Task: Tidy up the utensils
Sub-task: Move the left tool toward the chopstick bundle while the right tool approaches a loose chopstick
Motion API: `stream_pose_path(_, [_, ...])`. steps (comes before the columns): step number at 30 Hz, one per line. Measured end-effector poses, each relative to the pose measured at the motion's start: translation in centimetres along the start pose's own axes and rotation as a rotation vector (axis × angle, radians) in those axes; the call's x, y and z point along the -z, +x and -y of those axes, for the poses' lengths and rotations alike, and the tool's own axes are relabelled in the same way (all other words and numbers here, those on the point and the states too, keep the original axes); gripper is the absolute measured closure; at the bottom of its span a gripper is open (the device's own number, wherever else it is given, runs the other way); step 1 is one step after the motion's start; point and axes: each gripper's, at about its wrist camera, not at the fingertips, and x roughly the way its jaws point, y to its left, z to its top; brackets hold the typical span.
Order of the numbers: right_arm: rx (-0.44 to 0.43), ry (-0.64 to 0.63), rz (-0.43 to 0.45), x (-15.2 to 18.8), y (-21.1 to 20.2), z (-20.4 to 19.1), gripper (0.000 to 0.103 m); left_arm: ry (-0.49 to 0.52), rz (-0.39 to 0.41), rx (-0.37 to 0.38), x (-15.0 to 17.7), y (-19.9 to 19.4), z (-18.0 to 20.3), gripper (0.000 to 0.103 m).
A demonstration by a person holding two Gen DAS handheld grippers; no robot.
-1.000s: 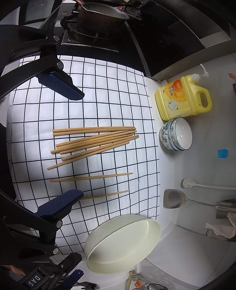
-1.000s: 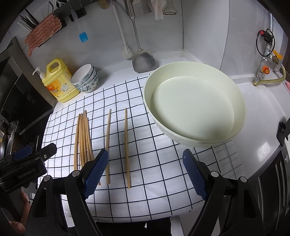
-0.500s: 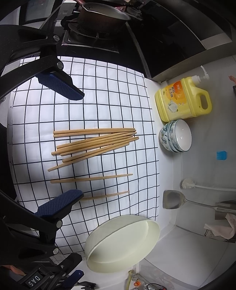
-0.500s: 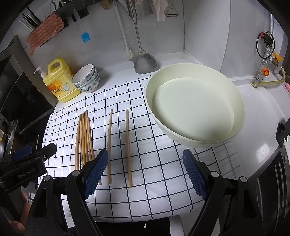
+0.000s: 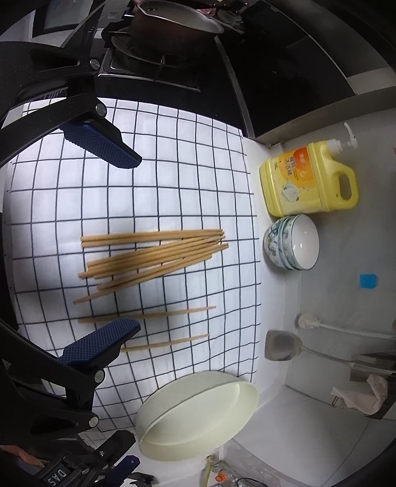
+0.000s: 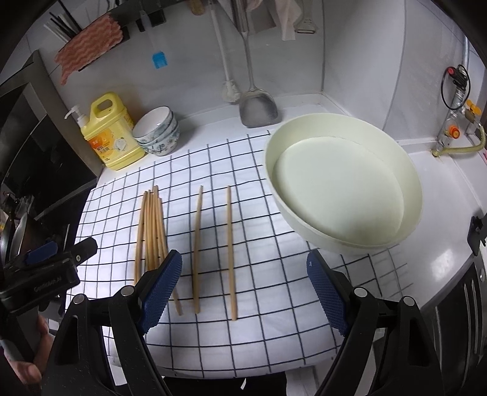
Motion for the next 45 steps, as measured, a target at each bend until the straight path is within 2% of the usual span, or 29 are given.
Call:
stream_pose_path(7, [-0.013,-0.009,0.018,0.9,1.6,-1.5,0.023,0.014,0.096,-0.017,0.3,0.9,-2.9,0.006])
stream_pose_path(15, [-0.011,-0.010,0.019,2.5,4.0,-2.2,0.023,0.042,0.053,-0.043,1.3,4.2,-4.9,0.006])
stream_pose_path(21, [-0.009,-0.039,0.008,3.5,6.0,-2.0,0.023,-0.027,0.011,-0.016,2.5,6.9,-5.9,0.006])
stream_pose_path(28, [-0.036,-0.110,0.016,4.1,7.9,-1.6,0.023,-0.046,0.064,-0.110,4.3,8.0,-5.9,0.006])
stream_pose_path(32, [-0.080,-0.131,0.019,4.5,9.2,-1.1,0.023,-0.110,0.075,-0.060,4.8,8.6,-6.3,0.006])
stream_pose_path(35, [-0.099,-0.146,0.043,4.8,10.0,-0.8,0.023,-0.140,0.097,-0.050,4.9,9.0,-6.6,0.006])
stream_pose_path(39, [-0.118,-0.138,0.068,5.0,10.9,-0.6,0.023,-0.151,0.099,-0.015,4.8,10.1,-6.5,0.006])
stream_pose_path(45, [-0.119,-0.133,0.092,5.1,12.4,-0.8,0.023,-0.158,0.083,-0.007,4.6,12.4,-6.6,0.006])
